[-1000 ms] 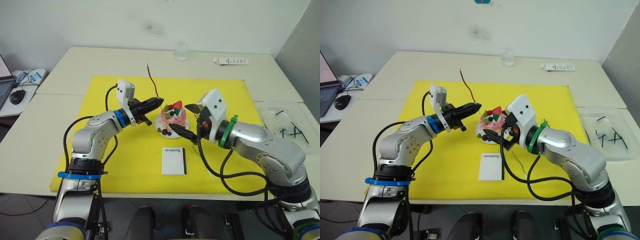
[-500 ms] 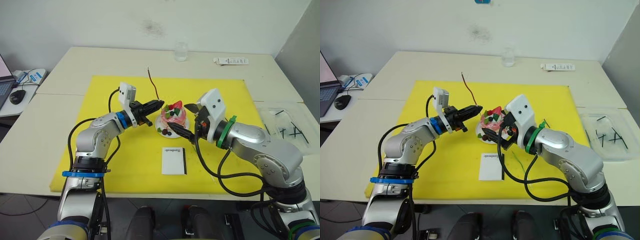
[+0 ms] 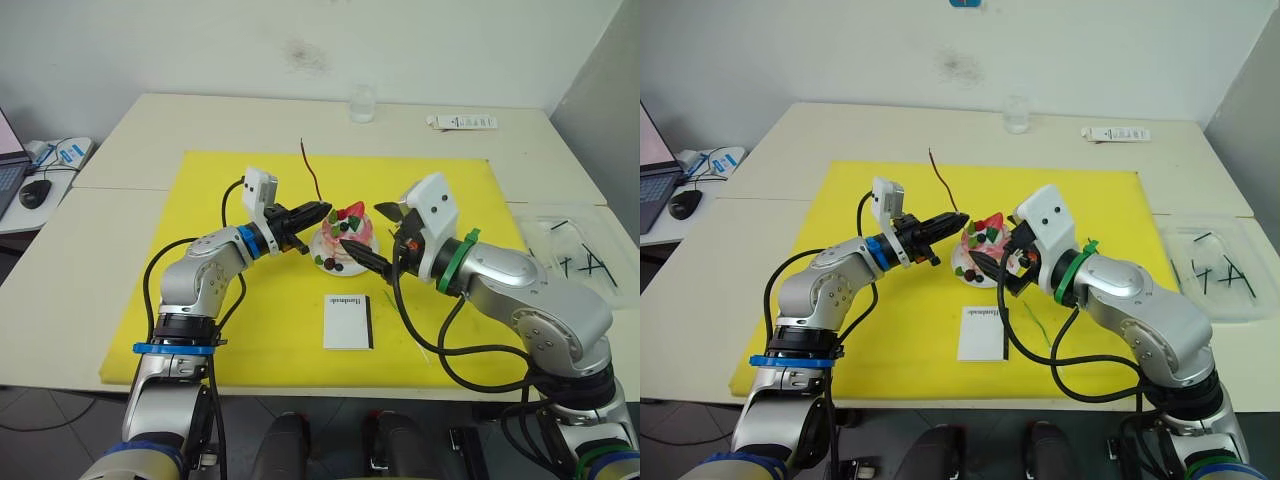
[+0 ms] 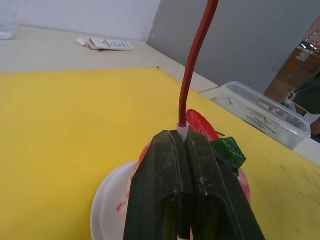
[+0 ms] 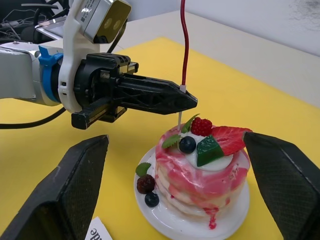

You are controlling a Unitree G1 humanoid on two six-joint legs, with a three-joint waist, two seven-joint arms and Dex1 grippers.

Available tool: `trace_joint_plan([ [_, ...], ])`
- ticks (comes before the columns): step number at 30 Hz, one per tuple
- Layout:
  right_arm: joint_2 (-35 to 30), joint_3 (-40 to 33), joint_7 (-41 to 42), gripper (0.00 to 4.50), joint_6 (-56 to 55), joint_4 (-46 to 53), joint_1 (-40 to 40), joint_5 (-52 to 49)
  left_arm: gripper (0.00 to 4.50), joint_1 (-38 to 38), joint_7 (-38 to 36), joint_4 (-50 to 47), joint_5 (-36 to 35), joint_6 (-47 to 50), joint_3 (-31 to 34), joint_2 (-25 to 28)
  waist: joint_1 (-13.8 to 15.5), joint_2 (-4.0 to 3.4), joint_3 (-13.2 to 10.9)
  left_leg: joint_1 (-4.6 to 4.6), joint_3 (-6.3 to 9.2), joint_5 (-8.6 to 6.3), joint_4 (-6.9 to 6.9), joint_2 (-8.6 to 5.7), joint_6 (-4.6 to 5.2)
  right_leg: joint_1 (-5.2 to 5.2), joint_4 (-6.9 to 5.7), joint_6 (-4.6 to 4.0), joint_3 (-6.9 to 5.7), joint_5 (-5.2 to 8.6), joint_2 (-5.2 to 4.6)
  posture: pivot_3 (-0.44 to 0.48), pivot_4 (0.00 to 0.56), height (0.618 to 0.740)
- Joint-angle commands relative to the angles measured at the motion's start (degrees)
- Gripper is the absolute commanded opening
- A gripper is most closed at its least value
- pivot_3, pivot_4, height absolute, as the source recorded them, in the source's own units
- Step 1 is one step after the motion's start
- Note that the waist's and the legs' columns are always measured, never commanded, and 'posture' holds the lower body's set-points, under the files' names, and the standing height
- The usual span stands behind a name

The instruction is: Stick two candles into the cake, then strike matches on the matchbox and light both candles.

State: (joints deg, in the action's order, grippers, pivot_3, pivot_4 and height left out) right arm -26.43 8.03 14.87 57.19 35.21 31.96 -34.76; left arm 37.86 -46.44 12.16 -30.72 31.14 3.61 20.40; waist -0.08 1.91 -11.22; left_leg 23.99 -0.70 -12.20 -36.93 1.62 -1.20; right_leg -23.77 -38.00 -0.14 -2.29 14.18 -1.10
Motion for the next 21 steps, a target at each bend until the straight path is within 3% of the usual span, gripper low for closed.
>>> trace_joint_plan([
  [1, 0.3, -1.2, 0.3, 4.48, -0.5, 1.9, -0.2, 0.6, 0.00, 0.7, -0.9, -0.8, 0.4, -0.8, 0.1, 0.3, 0.0, 0.00, 0.0, 0.00, 0.00, 0.00, 0.00, 0.00, 0.00, 0.00, 0.00, 0.00, 0.00, 0.00, 0.00, 0.000, 0.150, 0.740],
  [21, 1.3, -1.1, 1.2, 4.48, -0.4, 1.4, 0.0, 2.4, 0.00, -0.6, -2.4, -1.7, 2.2, -0.7, -0.6, 1.6, 0.0, 0.00, 0.0, -0.01, 0.00, 0.00, -0.01, 0.00, 0.00, 0.00, -0.02, 0.00, 0.00, 0.00, 0.00, 0.000, 0.150, 0.740],
])
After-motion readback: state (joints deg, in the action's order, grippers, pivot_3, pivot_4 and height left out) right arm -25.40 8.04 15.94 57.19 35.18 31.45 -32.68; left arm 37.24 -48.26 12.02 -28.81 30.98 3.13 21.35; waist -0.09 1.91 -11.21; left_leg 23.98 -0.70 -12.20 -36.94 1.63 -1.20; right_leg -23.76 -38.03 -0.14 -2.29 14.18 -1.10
